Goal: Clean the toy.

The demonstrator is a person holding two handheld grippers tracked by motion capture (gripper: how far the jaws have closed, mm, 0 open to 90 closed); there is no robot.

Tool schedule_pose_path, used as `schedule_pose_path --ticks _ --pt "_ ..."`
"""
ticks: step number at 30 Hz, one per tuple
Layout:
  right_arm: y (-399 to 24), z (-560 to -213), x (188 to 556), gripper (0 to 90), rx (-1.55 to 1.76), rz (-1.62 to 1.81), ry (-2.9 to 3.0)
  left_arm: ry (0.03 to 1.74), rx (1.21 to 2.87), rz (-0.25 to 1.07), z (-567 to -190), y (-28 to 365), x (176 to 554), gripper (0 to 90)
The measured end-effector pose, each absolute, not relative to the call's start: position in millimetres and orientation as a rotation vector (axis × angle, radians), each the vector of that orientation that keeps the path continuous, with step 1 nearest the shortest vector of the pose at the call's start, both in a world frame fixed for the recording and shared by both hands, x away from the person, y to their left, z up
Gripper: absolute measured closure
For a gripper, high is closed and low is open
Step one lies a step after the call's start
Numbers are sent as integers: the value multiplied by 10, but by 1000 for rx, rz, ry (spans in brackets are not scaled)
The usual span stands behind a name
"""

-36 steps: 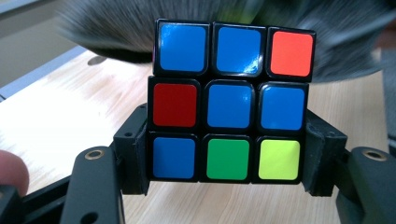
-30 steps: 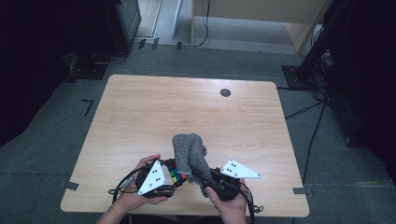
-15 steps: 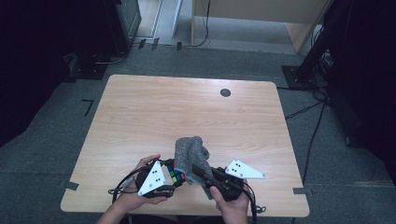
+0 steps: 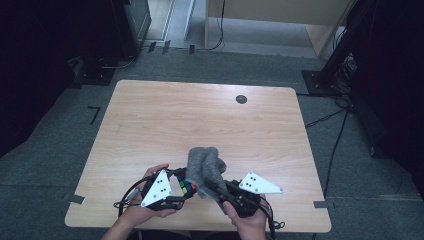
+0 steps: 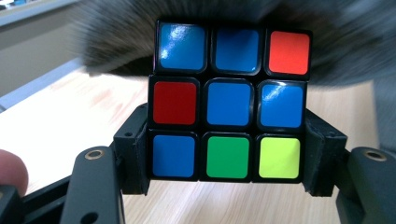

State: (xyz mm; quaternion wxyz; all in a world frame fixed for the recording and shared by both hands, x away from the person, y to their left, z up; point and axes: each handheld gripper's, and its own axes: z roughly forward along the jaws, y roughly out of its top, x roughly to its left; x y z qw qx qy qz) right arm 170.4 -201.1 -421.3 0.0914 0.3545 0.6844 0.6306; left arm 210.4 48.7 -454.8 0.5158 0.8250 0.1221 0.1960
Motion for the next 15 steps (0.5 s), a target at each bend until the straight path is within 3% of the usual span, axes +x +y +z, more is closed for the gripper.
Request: schedule_pose_path --ticks 3,9,15 --pt "-1909 -4193 1664 810 1016 1792 2058 284 1973 467 -4523 472 2079 339" --pt "-2163 -4349 1814 812 1222 1737 1990 288 1941 441 -4485 515 2093 339" --pt "-1930 -4209 1686 806 1050 1793 2045 302 1976 479 -4510 486 2090 339"
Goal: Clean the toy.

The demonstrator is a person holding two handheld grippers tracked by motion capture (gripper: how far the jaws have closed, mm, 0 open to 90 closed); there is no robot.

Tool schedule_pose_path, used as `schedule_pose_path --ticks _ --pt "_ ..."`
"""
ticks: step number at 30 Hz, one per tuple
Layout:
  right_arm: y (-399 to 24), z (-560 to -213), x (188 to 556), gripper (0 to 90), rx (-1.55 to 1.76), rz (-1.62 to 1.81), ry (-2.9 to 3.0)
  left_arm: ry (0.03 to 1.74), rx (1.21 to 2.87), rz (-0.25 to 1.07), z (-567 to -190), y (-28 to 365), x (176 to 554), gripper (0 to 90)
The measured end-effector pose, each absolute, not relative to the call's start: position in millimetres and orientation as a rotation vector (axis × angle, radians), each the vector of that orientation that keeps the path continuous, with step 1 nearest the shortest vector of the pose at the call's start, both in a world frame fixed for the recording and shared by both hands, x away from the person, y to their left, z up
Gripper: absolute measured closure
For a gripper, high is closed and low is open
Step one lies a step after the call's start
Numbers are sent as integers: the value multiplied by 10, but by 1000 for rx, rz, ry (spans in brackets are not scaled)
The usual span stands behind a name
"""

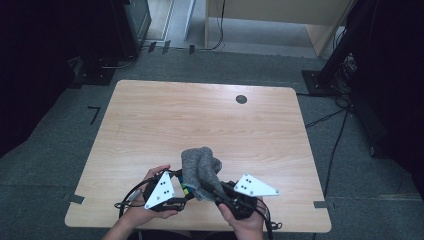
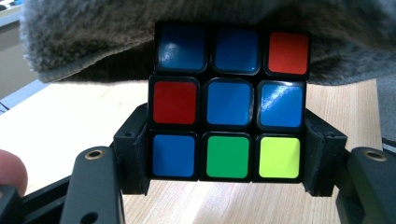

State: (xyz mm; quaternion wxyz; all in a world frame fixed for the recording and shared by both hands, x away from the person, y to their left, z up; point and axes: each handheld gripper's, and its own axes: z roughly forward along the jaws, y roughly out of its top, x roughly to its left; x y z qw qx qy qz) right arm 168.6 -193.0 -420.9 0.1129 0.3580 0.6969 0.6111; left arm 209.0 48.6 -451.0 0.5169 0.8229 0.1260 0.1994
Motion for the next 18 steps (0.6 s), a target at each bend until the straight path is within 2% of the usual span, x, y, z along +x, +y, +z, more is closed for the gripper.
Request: schedule_pose_path --ticks 7,11,14,18 --pt "-2187 -4364 1834 805 1296 1774 1976 289 1941 472 -4454 509 2072 339" --pt "-2044 -4233 1742 803 1175 1845 2013 294 2003 507 -4536 468 2085 339" --pt "-1935 -4212 1702 801 1119 1792 2046 295 1985 497 -4506 477 2074 339" --pt "-2099 -4342 1811 803 1244 1708 2004 295 1914 445 -4439 559 2080 339"
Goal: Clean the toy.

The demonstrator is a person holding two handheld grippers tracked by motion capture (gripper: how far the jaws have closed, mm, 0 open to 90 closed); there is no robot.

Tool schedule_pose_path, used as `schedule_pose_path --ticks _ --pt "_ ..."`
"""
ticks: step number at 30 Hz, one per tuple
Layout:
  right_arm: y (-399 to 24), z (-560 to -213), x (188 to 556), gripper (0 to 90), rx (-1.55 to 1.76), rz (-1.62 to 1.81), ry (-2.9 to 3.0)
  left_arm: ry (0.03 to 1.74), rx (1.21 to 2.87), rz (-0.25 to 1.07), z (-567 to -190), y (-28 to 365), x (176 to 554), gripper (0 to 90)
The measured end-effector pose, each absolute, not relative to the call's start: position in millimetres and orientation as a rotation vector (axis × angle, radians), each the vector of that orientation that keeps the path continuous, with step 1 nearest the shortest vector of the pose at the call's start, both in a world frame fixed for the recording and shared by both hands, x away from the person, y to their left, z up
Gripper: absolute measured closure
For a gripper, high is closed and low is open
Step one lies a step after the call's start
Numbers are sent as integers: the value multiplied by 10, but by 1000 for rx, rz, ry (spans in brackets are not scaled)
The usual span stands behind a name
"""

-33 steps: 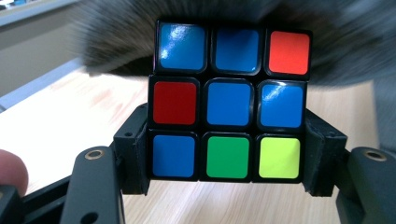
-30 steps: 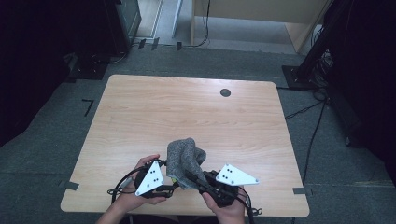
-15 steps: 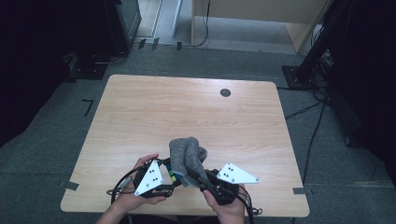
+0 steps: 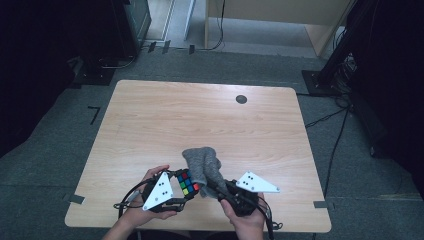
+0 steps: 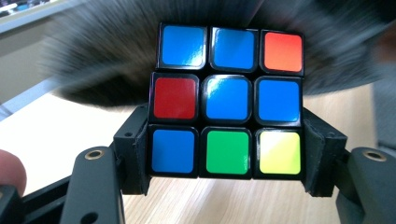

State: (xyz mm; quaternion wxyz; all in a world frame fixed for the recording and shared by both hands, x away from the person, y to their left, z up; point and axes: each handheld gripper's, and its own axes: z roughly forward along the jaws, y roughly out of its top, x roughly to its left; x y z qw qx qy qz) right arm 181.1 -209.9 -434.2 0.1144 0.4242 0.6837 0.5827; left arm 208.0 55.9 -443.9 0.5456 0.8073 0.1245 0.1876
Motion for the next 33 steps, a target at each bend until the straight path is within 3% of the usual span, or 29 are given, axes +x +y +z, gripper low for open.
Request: schedule_pose_path --ticks 4,18,33 --pt "-2261 -4401 1873 803 1349 1774 1941 300 1885 437 -4419 596 2092 339" --pt "-2253 -4506 1934 801 1358 2063 1961 351 1746 351 -4317 745 2135 338" --pt "-2053 -4635 1951 799 1229 2159 2110 387 1716 277 -4302 827 2205 338"
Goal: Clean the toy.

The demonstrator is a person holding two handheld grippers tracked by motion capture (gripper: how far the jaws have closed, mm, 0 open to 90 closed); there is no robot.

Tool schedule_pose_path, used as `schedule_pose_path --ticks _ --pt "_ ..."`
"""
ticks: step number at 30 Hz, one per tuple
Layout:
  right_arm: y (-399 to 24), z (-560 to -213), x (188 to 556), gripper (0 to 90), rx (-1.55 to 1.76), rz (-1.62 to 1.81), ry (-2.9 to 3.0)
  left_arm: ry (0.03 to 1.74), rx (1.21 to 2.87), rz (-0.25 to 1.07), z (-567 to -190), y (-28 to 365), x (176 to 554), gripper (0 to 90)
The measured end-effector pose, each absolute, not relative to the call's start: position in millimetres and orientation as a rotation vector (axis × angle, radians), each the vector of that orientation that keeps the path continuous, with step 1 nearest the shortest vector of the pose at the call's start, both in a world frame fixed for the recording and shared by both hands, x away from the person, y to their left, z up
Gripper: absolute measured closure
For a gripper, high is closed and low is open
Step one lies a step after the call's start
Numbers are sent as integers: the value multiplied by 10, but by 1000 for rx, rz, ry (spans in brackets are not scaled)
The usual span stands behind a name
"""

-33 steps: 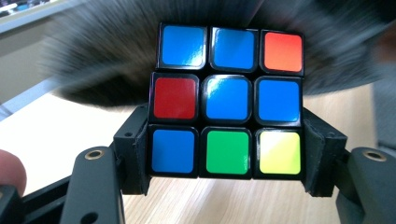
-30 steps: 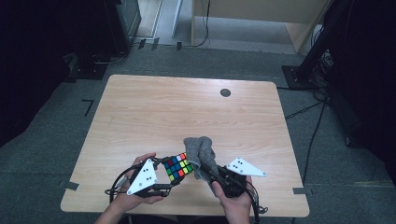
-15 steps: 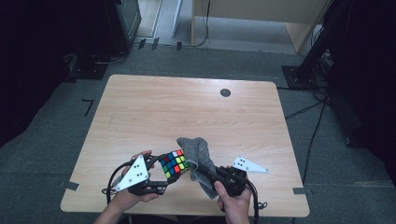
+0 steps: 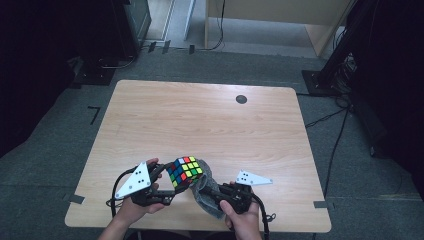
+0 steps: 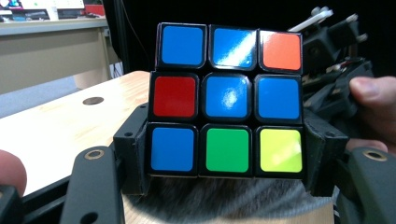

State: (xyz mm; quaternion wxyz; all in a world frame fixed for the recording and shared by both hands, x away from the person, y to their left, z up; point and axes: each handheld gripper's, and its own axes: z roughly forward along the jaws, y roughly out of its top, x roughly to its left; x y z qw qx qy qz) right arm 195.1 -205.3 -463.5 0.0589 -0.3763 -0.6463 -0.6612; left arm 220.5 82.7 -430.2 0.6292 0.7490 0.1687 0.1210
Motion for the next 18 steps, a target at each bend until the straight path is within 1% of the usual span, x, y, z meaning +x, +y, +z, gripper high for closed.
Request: schedule_pose_path --ticks 4,10,13,18 --pt "-2151 -4543 1925 799 -1153 -2111 -1913 382 1726 274 -4313 822 2208 338" --pt "-2004 -4638 1927 797 -1103 -2005 -1961 393 1676 229 -4270 860 2213 338" --pt "-1965 -4639 1921 796 -1086 -1990 -1986 399 1674 231 -4277 880 2229 339" --pt "-2121 -4527 1915 794 -1137 -2105 -1935 400 1716 257 -4314 832 2219 339"
